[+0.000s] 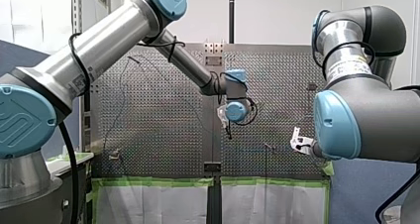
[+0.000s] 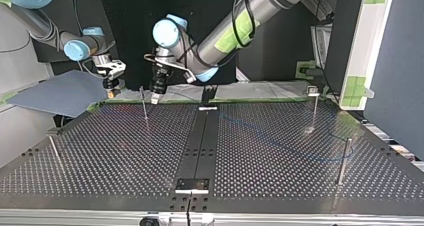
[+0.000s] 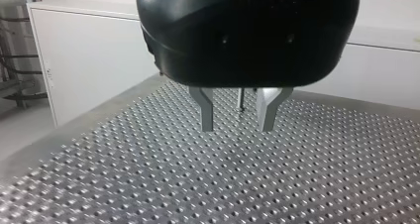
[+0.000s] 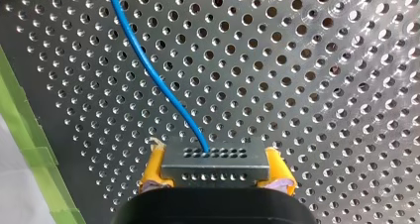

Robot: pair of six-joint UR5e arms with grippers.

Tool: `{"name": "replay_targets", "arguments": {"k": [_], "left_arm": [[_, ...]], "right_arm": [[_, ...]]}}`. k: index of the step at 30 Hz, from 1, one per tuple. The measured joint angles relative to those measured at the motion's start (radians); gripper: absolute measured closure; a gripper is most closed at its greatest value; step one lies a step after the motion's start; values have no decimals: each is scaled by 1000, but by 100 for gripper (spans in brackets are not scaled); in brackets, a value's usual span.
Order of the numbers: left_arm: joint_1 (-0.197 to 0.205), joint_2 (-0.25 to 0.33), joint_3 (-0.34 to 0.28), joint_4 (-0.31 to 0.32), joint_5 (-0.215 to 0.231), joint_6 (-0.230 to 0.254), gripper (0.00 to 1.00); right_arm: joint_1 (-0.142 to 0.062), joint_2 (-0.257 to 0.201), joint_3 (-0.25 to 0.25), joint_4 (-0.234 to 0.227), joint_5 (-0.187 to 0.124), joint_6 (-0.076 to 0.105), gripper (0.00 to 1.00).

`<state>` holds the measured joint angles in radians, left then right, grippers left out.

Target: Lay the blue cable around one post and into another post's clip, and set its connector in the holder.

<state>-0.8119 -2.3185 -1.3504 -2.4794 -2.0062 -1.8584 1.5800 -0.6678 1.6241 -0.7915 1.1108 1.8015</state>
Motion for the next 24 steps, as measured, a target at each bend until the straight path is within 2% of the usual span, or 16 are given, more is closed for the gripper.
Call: {"name": "replay_targets", "arguments": {"k": [15,24], "left_arm": [[4,146,-146,3,2,-6,0],[15,233,-233,14,0,-31,0]], "right_arm": [[3,1,0,-5,0,2,100],[6,2,0,-6,-9,3,100]]}}
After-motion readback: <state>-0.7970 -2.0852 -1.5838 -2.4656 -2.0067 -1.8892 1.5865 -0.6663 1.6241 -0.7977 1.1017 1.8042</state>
